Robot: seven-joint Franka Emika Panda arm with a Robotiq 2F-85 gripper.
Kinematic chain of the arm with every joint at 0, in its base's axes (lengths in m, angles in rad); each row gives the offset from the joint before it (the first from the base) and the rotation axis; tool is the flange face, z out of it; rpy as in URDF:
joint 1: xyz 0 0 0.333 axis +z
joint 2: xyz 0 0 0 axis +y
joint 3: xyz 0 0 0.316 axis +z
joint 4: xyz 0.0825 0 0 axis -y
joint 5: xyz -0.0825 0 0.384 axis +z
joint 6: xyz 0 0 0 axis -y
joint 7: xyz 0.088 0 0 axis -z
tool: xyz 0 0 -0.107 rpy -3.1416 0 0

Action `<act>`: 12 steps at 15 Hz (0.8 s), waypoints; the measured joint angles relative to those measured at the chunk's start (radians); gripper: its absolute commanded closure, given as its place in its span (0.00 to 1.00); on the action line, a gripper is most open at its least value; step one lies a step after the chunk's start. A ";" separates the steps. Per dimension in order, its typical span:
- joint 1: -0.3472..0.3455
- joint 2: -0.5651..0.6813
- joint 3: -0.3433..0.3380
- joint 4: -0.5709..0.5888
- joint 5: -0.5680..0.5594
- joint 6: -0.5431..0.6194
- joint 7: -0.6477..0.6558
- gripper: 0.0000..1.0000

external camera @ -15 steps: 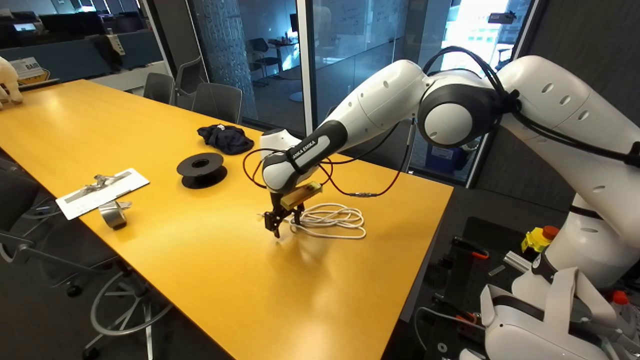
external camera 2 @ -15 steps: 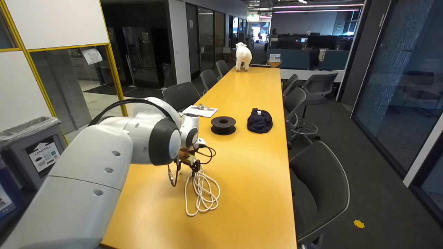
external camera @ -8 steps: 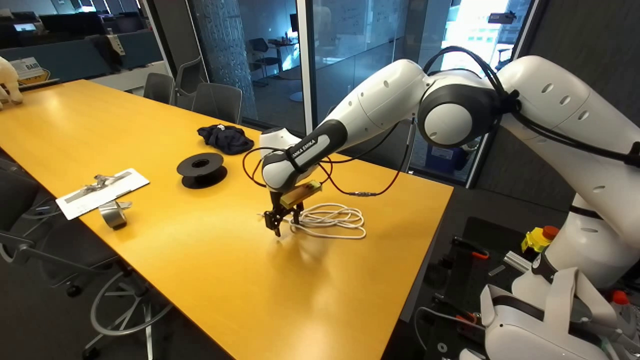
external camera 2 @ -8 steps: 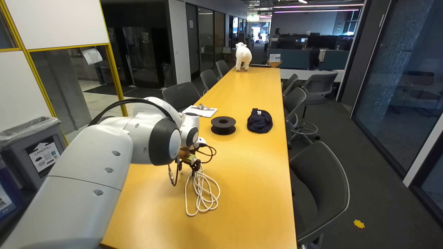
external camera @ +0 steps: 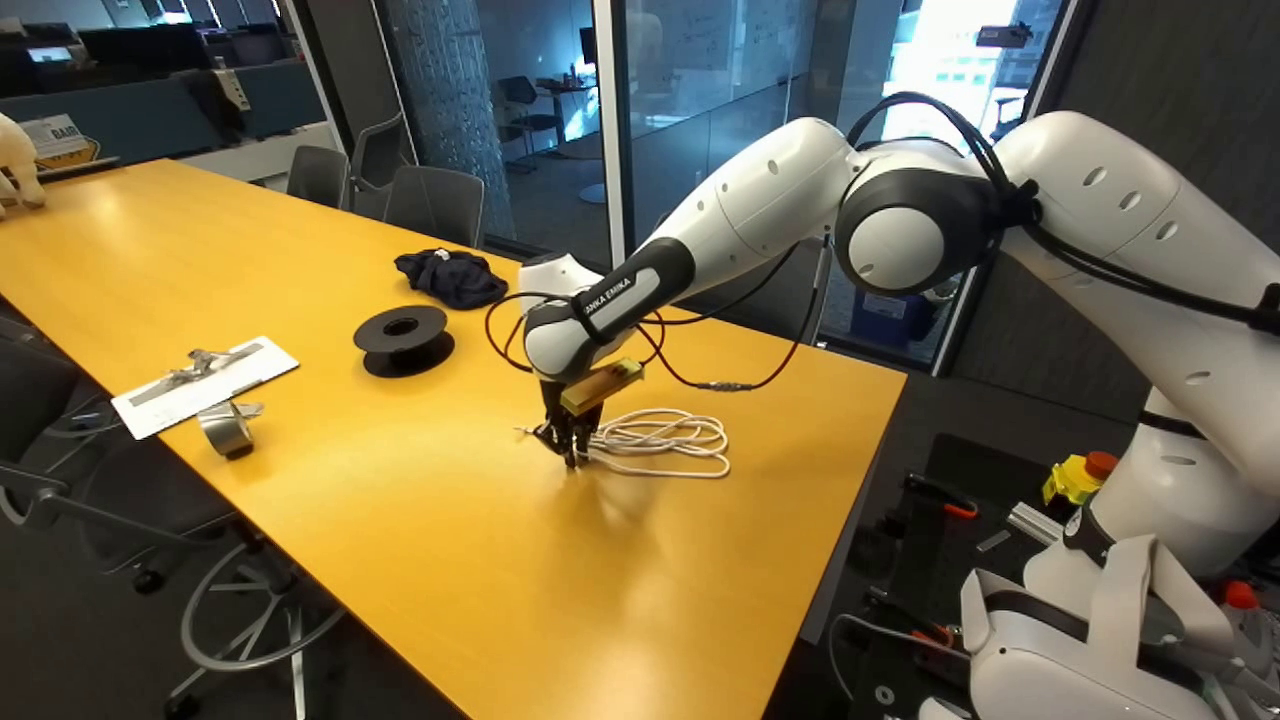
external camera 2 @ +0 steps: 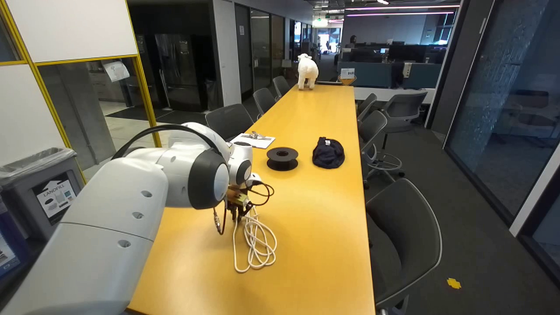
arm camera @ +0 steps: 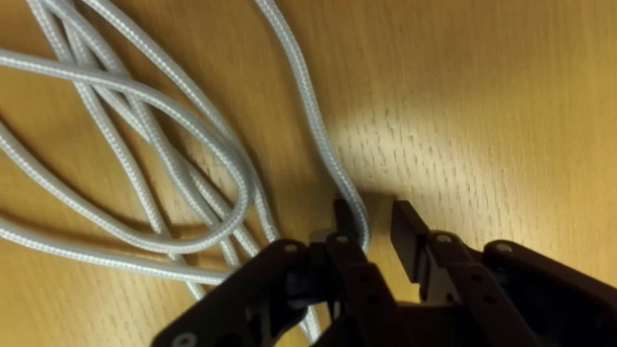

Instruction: Straighten out the string

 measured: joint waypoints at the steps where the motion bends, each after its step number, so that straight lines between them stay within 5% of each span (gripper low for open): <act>1: 0.000 0.000 0.000 0.000 0.000 -0.002 0.000 1.00; 8: -0.024 -0.017 0.019 0.004 0.000 -0.053 -0.053 0.99; 12: -0.056 -0.132 0.033 -0.023 0.001 -0.117 -0.089 0.99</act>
